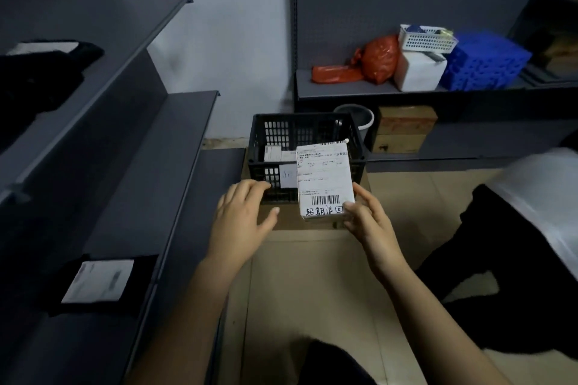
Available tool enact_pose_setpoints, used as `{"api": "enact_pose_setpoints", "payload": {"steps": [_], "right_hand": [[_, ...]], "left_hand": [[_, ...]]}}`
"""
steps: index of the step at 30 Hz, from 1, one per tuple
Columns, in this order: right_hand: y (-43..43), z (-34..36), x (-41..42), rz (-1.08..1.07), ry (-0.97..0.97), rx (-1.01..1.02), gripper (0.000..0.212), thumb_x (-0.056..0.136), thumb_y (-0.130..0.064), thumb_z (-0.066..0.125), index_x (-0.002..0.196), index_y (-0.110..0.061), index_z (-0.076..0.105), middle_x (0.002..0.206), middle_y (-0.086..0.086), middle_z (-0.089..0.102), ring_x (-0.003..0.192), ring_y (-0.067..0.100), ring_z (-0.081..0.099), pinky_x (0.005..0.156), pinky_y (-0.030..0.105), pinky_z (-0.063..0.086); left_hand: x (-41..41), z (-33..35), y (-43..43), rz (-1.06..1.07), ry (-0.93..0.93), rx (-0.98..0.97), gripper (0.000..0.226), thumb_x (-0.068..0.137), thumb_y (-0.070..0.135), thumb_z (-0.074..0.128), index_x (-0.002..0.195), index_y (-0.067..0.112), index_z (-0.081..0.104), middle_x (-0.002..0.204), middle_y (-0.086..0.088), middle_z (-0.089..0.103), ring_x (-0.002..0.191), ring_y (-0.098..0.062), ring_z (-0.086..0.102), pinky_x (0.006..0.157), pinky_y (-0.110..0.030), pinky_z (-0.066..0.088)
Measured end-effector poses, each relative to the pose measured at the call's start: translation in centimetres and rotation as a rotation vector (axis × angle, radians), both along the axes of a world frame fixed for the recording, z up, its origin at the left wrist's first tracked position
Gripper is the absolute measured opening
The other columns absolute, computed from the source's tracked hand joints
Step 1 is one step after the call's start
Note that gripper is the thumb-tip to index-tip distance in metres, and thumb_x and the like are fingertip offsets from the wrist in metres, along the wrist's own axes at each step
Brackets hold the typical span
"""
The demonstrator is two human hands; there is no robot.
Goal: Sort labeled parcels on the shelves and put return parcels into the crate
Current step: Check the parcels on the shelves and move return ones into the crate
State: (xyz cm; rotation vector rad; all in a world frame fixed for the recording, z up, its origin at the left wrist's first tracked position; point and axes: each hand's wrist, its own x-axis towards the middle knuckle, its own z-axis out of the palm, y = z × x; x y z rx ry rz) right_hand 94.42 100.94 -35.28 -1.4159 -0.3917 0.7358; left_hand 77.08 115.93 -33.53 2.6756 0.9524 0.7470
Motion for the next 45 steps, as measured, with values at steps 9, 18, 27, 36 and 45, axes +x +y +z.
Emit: {"api": "enact_pose_setpoints", "payload": {"steps": [9,18,27,36,45], "right_hand": [[11.4,0.7,12.3,0.053,-0.037,-0.016,0.041,0.094,-0.018,0.059,0.133,-0.031,0.053,0.116,-0.011,0.068,0.108,0.005,0.064,0.085,0.023,0.051],[25.8,-2.2,21.8,-0.014,-0.038,-0.058,0.040,0.094,-0.018,0.060,0.131,-0.031,0.055,0.113,-0.011,0.069,0.100,0.003,0.066,0.083,0.023,0.053],[38.9,-6.2,28.3,-0.081,0.097,-0.174,0.036,0.094,-0.015,0.059,0.128,-0.028,0.057,0.102,-0.017,0.071,0.090,-0.006,0.067,0.073,0.016,0.049],[44.3,-16.0,32.2,0.003,0.256,-0.399,0.034,0.092,-0.024,0.064,0.124,-0.034,0.059,0.104,-0.024,0.067,0.088,-0.015,0.062,0.078,0.015,0.046],[47.4,-30.8,34.3,0.221,0.496,-0.695,0.035,0.087,-0.028,0.065,0.120,-0.032,0.056,0.116,-0.001,0.066,0.104,0.018,0.063,0.082,0.036,0.052]], "left_hand": [[12.0,0.8,11.3,-0.001,-0.023,0.027,0.037,0.080,0.022,0.074,0.114,0.012,0.062,0.110,-0.002,0.060,0.102,-0.024,0.056,0.087,-0.040,0.045],[23.1,-2.2,27.4,-0.102,0.045,-0.016,0.039,0.084,0.027,0.069,0.120,0.014,0.059,0.117,-0.001,0.058,0.111,-0.021,0.054,0.095,-0.032,0.037],[31.0,-6.2,42.2,-0.202,0.199,-0.065,0.041,0.085,0.030,0.067,0.122,0.014,0.059,0.118,-0.002,0.057,0.111,-0.022,0.054,0.095,-0.038,0.043],[33.9,-16.4,46.4,-0.119,0.312,-0.305,0.035,0.082,0.027,0.070,0.113,0.014,0.061,0.108,-0.003,0.059,0.101,-0.024,0.055,0.085,-0.037,0.045],[34.8,-29.5,45.7,0.092,0.324,-0.892,0.038,0.094,0.032,0.058,0.129,0.022,0.050,0.122,0.006,0.048,0.105,-0.011,0.050,0.085,-0.031,0.049]]}}
